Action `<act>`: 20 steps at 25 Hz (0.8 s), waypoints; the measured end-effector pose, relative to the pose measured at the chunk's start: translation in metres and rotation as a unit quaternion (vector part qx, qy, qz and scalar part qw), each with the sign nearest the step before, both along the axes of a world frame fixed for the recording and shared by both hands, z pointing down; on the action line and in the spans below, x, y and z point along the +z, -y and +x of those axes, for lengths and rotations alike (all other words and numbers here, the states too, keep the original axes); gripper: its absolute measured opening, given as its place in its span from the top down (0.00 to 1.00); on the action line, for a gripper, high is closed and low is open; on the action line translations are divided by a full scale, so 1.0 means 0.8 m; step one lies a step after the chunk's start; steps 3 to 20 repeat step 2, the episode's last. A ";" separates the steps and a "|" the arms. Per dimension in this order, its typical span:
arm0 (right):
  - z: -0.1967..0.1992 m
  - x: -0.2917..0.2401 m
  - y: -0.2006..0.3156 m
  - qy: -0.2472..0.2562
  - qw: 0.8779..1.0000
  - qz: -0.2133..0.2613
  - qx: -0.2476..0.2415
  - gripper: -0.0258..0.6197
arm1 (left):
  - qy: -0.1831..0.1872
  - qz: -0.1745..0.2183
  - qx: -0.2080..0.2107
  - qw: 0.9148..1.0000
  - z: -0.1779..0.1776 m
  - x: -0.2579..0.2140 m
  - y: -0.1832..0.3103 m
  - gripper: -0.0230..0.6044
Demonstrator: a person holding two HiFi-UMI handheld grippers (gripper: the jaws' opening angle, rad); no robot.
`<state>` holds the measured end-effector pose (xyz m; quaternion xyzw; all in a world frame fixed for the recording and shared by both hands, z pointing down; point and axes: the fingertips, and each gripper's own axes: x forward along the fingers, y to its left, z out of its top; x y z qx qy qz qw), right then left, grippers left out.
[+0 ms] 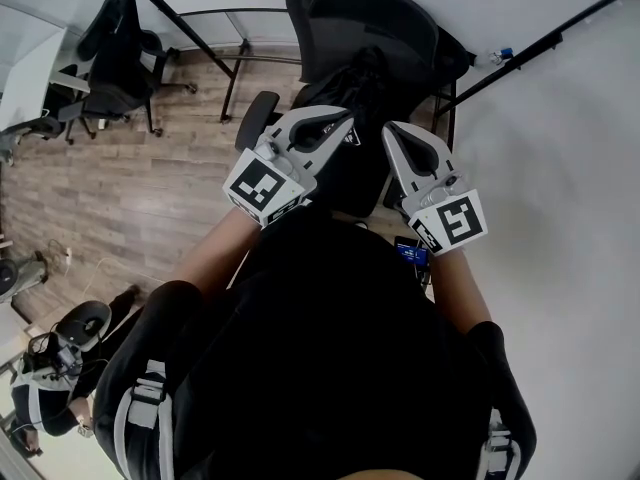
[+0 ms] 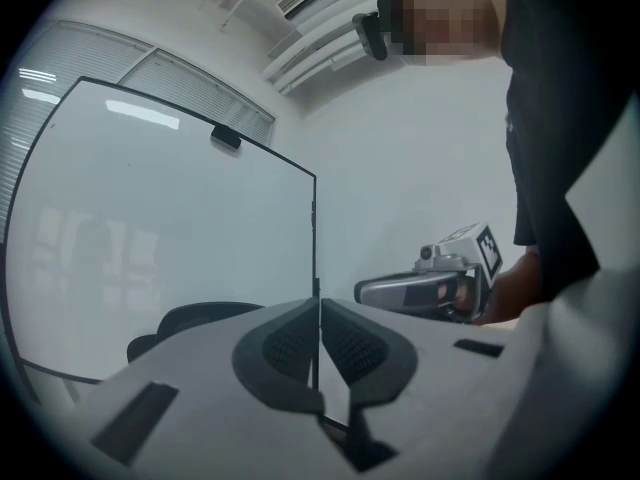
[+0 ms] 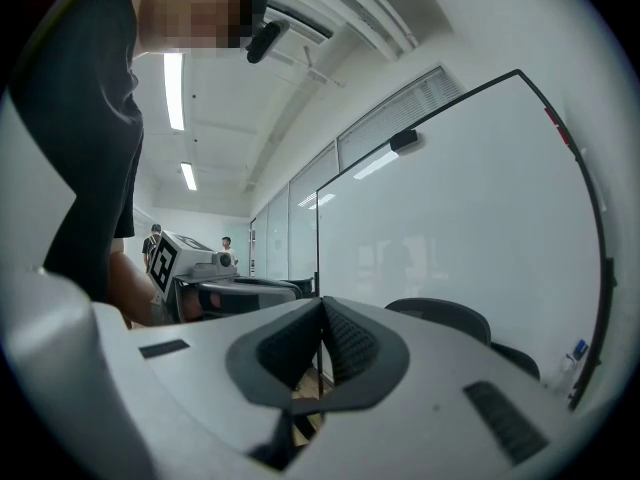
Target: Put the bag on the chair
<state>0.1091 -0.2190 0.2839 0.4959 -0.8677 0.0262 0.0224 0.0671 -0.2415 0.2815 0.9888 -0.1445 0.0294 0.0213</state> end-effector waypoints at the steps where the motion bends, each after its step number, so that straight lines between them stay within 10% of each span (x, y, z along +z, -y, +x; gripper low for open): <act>1: 0.000 0.000 0.000 0.003 1.000 -0.002 -0.001 0.96 | 0.001 0.001 0.001 1.000 0.001 0.000 0.001 0.95; 20: 0.000 0.001 0.001 0.006 1.000 -0.004 -0.002 0.96 | 0.002 0.001 0.002 1.000 0.002 0.000 0.001 0.95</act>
